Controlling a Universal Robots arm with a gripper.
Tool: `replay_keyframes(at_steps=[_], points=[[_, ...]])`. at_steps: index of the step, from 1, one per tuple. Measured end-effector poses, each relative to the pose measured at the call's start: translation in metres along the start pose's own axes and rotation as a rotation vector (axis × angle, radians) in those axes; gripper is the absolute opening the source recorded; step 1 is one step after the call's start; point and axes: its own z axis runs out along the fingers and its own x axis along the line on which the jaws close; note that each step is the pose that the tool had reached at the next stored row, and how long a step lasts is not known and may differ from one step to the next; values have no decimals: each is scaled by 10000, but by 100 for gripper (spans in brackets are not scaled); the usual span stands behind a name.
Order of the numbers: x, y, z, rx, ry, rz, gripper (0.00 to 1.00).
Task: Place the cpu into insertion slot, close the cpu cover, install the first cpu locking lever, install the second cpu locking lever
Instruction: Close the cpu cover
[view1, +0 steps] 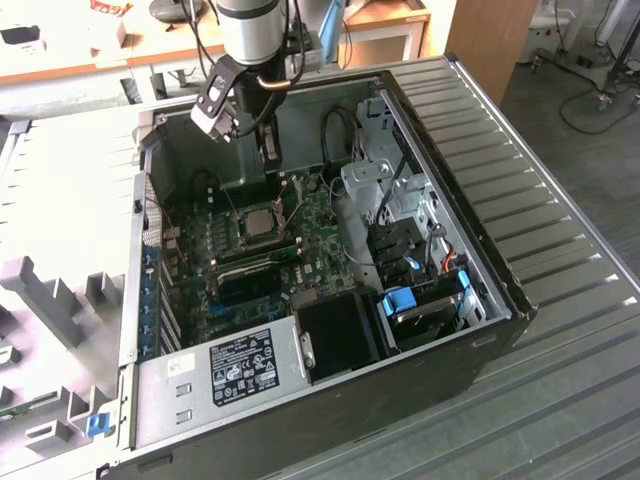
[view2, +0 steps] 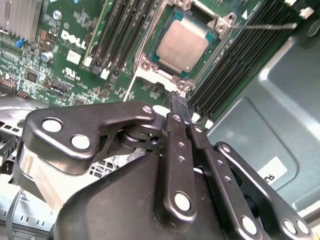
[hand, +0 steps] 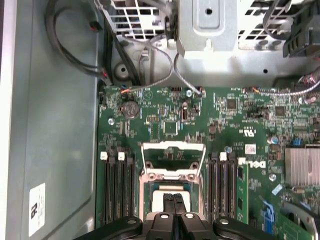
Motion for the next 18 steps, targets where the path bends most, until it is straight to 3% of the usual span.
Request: replay_keyframes(at_steps=[18], points=[[2,357,20,1,-2,1,10]])
